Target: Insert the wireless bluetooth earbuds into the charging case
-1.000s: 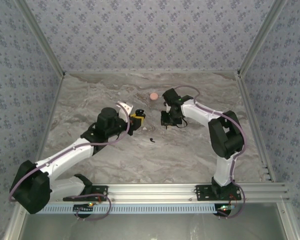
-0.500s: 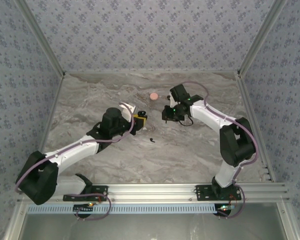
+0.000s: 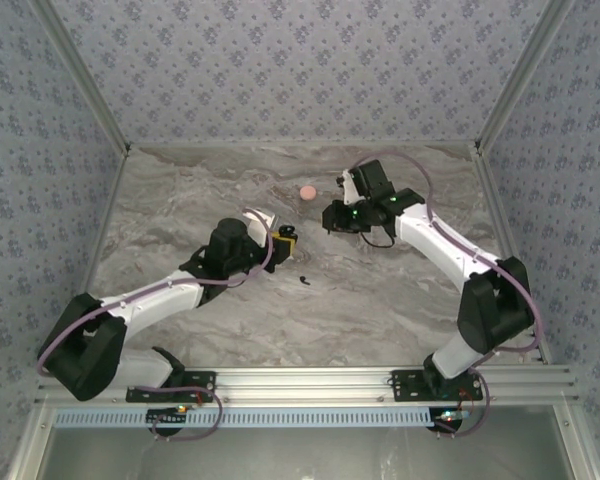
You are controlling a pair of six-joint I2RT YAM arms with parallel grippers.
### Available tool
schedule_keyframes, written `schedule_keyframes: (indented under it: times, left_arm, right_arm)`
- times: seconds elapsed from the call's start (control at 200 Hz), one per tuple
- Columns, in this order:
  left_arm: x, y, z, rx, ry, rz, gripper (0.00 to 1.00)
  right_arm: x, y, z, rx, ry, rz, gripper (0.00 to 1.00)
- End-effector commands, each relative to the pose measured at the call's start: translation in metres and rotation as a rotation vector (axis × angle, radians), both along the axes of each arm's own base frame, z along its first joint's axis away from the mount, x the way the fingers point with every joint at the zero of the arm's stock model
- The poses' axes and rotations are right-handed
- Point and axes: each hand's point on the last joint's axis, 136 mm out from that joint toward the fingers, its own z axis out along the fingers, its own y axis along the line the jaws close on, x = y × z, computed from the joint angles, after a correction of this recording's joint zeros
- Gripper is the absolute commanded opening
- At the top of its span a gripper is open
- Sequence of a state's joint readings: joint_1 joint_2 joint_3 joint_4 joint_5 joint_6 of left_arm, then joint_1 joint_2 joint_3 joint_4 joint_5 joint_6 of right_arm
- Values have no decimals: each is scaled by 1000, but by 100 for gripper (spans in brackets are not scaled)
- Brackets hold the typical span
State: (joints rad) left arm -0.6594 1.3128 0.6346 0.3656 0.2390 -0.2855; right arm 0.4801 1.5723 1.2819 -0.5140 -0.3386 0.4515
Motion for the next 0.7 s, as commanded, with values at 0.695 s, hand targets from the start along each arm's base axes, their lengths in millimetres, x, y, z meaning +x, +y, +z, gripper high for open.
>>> schedule_keyframes:
  times: [0.695]
  left_arm:
    - [-12,-38,66,-329,-98,-128,18]
  right_arm:
    - [-23,45,120,128,-374,148,22]
